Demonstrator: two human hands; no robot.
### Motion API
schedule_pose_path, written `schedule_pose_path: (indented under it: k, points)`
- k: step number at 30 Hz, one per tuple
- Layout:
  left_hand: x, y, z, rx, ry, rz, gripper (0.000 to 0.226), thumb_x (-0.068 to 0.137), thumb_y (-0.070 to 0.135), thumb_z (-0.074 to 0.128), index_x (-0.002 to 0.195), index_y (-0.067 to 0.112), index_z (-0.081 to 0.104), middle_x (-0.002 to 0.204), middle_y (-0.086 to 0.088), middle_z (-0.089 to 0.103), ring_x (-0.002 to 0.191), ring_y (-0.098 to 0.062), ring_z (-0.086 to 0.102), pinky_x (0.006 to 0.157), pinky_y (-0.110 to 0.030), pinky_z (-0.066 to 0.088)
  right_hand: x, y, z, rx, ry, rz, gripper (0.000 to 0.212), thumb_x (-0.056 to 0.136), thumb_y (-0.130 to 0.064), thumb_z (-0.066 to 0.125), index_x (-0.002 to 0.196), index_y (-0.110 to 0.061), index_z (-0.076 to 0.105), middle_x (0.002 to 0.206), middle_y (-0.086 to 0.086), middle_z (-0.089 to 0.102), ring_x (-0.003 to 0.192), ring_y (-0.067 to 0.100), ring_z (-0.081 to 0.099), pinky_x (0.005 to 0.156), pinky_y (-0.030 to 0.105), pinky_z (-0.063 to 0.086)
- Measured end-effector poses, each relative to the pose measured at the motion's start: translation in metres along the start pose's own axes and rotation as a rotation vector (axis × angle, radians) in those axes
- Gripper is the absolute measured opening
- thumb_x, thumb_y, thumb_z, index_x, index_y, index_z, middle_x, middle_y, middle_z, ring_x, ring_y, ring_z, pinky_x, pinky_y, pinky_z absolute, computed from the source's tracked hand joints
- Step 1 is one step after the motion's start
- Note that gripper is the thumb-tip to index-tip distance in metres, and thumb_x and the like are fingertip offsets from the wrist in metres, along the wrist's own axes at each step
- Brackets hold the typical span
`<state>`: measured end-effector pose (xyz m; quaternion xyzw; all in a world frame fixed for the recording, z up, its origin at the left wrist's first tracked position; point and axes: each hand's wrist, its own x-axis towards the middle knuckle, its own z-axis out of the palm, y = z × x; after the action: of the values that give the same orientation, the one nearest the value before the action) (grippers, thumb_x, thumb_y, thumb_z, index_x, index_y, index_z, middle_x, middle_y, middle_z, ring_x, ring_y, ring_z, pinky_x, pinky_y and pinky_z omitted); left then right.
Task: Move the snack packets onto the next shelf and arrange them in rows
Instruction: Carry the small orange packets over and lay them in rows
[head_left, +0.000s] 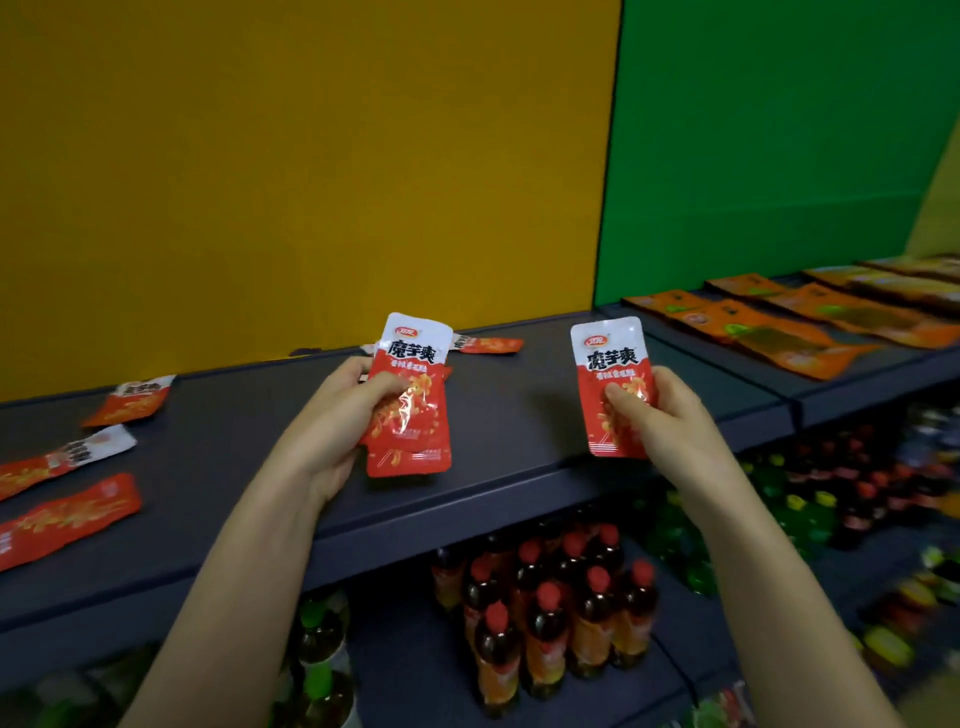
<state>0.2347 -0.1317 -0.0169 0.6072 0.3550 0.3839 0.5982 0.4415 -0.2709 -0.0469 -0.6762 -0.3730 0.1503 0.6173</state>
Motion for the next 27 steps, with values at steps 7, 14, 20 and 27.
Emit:
schedule_pose_path:
  k: [7, 14, 20, 27]
  points:
    - [0.010, -0.013, 0.143, 0.007, -0.286, 0.035, 0.019, 0.089, 0.013, 0.058, 0.107, 0.014, 0.052, 0.087, -0.006, 0.068, 0.066, -0.014, 0.066, 0.068, -0.032, 0.053, 0.000, 0.043, -0.132, -0.010, 0.221, 0.087, 0.007, 0.090, -0.024, 0.058, 0.085, -0.028, 0.055, 0.102, 0.002, 0.066, 0.089, 0.018, 0.063, 0.080, 0.034, 0.049]
    - [0.004, -0.035, 0.296, -0.030, -0.424, 0.017, 0.017, 0.089, 0.023, 0.058, 0.103, 0.019, 0.050, 0.090, -0.002, 0.066, 0.070, -0.013, 0.065, 0.064, -0.031, 0.052, -0.002, 0.086, -0.269, -0.036, 0.380, 0.124, 0.009, 0.092, -0.021, 0.055, 0.086, -0.028, 0.054, 0.101, 0.003, 0.065, 0.089, 0.020, 0.063, 0.079, 0.036, 0.050]
    - [-0.011, -0.074, 0.415, -0.036, -0.545, -0.033, 0.019, 0.090, 0.024, 0.057, 0.106, 0.017, 0.050, 0.087, -0.002, 0.066, 0.064, -0.009, 0.066, 0.058, -0.027, 0.052, -0.020, 0.133, -0.366, -0.032, 0.539, 0.173, 0.007, 0.092, -0.018, 0.055, 0.090, -0.024, 0.057, 0.093, -0.001, 0.065, 0.079, 0.011, 0.061, 0.070, 0.028, 0.047]
    - [-0.018, -0.093, 0.536, 0.020, -0.717, -0.064, 0.019, 0.090, 0.026, 0.056, 0.106, 0.018, 0.048, 0.095, -0.004, 0.064, 0.077, -0.017, 0.065, 0.067, -0.033, 0.053, -0.038, 0.162, -0.457, -0.044, 0.713, 0.227, 0.009, 0.091, -0.016, 0.055, 0.085, -0.024, 0.057, 0.094, 0.001, 0.066, 0.080, 0.014, 0.061, 0.071, 0.031, 0.048]
